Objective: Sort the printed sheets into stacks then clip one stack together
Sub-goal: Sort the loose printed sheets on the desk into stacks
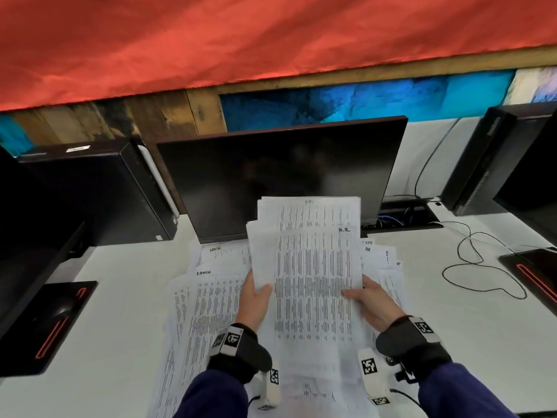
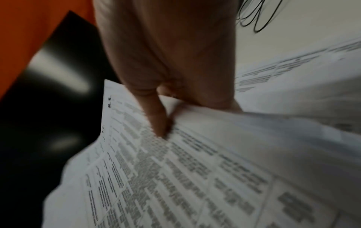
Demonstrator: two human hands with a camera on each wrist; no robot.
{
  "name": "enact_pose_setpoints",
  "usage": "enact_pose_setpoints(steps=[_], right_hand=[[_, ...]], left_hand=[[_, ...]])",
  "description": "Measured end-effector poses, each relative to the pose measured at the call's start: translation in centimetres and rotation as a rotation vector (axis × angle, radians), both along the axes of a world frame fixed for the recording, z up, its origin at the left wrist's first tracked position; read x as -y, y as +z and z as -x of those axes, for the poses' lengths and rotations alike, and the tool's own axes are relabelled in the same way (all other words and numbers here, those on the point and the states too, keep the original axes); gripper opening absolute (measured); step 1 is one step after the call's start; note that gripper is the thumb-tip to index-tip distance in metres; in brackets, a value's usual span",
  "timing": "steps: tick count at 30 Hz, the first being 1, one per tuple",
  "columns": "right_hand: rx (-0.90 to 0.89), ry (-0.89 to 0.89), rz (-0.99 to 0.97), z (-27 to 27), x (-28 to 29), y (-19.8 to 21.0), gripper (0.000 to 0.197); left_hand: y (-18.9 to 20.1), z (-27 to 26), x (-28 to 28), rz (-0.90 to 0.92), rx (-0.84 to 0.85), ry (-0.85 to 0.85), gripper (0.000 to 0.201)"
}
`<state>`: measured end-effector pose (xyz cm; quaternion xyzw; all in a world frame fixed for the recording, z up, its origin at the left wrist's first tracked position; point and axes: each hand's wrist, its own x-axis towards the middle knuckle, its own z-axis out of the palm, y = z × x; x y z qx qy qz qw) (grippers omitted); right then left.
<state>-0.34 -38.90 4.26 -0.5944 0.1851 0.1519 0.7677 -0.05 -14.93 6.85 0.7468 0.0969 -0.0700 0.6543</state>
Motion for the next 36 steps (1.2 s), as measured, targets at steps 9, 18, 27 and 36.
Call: enact_pose_setpoints(steps=[9, 18, 27, 36], right_hand=[[0.345, -0.059, -0.087, -1.0, -3.1, 7.3, 0.044], [0.365, -0.244, 0.055, -1.9, -4.2, 8.3, 0.048], [0.332, -0.173, 0.136, -3.4, -5.3, 9.4, 0.037], [0.734, -0.052, 1.158, -3.5, -3.1, 12.5, 0.071]], left_hand=[[5.0, 0.8, 2.4, 0.023, 0.305, 0.123, 0.055], [3.9, -0.7, 1.3, -0.046, 0.339, 0.243, 0.048], [3.3, -2.3, 0.9, -0.050, 0.279, 0.254, 0.050], [7.2, -3.4, 1.5, -0.594, 0.694, 0.100, 0.021]])
